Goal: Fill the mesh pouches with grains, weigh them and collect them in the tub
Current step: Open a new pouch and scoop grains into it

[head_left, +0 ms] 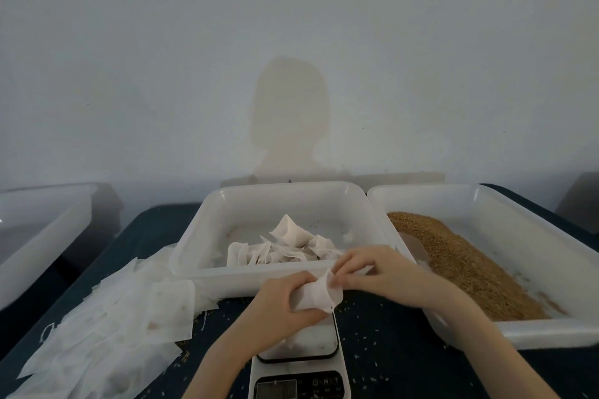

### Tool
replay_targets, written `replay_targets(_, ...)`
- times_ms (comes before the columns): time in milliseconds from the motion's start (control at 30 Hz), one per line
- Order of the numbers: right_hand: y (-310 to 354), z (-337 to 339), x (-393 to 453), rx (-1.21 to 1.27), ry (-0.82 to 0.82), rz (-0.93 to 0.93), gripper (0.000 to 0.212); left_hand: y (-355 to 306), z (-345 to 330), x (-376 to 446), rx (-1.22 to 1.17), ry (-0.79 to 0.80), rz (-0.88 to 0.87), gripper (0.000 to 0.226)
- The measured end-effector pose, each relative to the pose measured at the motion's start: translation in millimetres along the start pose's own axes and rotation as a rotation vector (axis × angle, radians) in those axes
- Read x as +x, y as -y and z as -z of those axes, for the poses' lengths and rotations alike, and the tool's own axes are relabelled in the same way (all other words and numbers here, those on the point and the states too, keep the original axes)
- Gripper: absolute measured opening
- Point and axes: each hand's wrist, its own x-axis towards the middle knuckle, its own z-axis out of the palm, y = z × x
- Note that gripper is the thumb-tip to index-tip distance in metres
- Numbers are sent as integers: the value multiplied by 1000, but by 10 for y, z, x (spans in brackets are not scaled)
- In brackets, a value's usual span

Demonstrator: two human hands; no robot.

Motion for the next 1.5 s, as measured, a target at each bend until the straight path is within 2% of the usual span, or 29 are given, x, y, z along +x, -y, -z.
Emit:
replay_targets(67,-87,221,-56,-12,-103,-33,16,24,-28,24,-6,-4,8,28)
replay_targets(133,-241,456,-109,9,-273,-98,20,44,-45,45,12,-16,11,28)
replay_targets(167,-372,571,-131,5,-384,-165,23,47,-55,56,19,-24,12,29)
replay_targets(233,-716,779,-171,-160,-574,-360,31,49,-80,81,25,-28,25,30)
replay_targets(267,-882,853,-189,-278,-576,-469,37,48,-93,94,29,-22,34,30)
replay_targets(300,-1022,895,-201,-381,-484,-579,40,49,-110,108,33,-14,41,29)
replay_targets(367,-1215,870,-208,-492,-176,-759,38,59,-147,139,44,-4,52,27)
replay_targets(433,-1298,780,-187,-445,-3,-829,33,66,-182,161,78,5,75,26)
replay_targets(533,-1330,702,-156,-358,7,-808,31,65,-250,197,102,30,89,25)
replay_targets(700,-1314,631,-119,-391,-63,-802,41,71,-306,218,114,31,86,30)
replay_targets(833,-1272,735,-142,-480,-242,-821,45,66,-305,208,81,31,41,13)
replay_targets(967,-1171,897,-42,-596,-238,-876,35,69,-311,206,67,32,25,9)
replay_targets(1033,-1121,969,37,-613,-230,-902,31,79,-324,216,85,25,35,12)
replay_targets(1133,-1118,996,178,-660,-244,-903,40,113,-351,226,148,56,22,21)
replay_targets(1233,-1207,890,310,-539,-227,-858,50,193,-375,239,233,50,23,20)
replay_targets(1333,-1335,838,333,-461,-256,-826,49,272,-360,224,334,19,-9,40)
replay_targets(1400,-1398,893,277,-451,-259,-795,47,303,-342,205,326,10,-8,46)
replay_targets(1500,-1450,1002,170,-412,-267,-760,49,303,-331,197,265,21,32,40)
